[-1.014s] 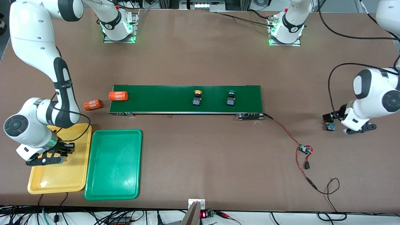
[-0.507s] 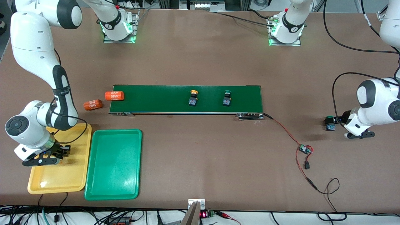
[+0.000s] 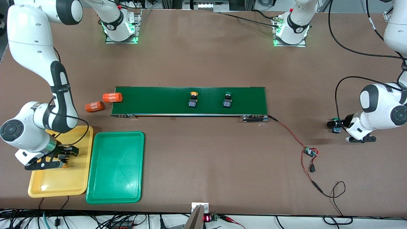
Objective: Sort buttons by color to trays
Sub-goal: 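Carry the yellow-capped button with the right gripper into the yellow tray, then release the yellow button in the yellow tray and lift the right gripper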
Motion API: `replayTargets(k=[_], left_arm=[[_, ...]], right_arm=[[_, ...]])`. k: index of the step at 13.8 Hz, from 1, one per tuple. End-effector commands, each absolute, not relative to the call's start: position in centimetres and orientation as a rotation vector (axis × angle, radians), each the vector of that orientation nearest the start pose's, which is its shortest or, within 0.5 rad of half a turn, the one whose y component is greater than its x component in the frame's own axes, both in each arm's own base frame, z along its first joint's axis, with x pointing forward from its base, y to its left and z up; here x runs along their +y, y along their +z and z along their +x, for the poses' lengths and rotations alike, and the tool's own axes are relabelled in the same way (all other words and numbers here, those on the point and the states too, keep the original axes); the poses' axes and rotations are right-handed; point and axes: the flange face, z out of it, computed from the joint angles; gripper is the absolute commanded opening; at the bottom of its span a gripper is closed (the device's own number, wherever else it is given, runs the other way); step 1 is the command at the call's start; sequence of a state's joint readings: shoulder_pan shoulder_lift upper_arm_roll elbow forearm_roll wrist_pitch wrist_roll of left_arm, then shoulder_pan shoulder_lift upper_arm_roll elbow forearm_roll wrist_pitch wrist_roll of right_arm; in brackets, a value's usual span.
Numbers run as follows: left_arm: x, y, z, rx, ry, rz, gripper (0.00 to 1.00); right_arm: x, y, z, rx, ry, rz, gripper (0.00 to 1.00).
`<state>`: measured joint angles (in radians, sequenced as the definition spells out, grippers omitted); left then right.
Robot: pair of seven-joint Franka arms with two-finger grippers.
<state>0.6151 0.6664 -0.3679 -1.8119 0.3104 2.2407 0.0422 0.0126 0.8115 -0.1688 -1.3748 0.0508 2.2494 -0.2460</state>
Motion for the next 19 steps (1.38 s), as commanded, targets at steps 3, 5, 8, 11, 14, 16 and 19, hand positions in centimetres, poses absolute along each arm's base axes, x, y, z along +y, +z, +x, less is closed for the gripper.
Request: replayTargets(k=[3,5,8,11,14,16,19], left_arm=[[17.2,16.9,61.0,0.034,0.282,-3.170,0.41],[17.2,17.6,61.2,0.043,0.270,-3.159,0.16],[14.6,22.3,61.7,0.101,0.259,-3.139,0.02],[7.0,28.9,61.7,0.278,0.309,-3.109,0.02],[-3.0,32.6,60.0,0.383,0.327,-3.162,0.00],[-8.5,32.8,57.6,0.338,0.382,-3.222,0.00],[-13.6,31.7,55.1,0.331,0.420,-3.232,0.00]], right_arm=[[-4.1,30.3,70.4,-0.130,0.152,-3.126,1.00],[0.1,30.7,69.1,-0.059,0.180,-3.130,1.00],[7.3,31.1,66.2,0.021,0.234,-3.138,1.00],[12.5,32.3,63.2,-0.032,0.263,-3.139,1.00],[18.1,33.4,61.3,0.077,0.253,-3.144,1.00],[22.8,33.9,59.8,0.122,0.234,-3.152,1.00],[28.9,34.2,57.6,0.190,0.173,-3.153,1.00]])
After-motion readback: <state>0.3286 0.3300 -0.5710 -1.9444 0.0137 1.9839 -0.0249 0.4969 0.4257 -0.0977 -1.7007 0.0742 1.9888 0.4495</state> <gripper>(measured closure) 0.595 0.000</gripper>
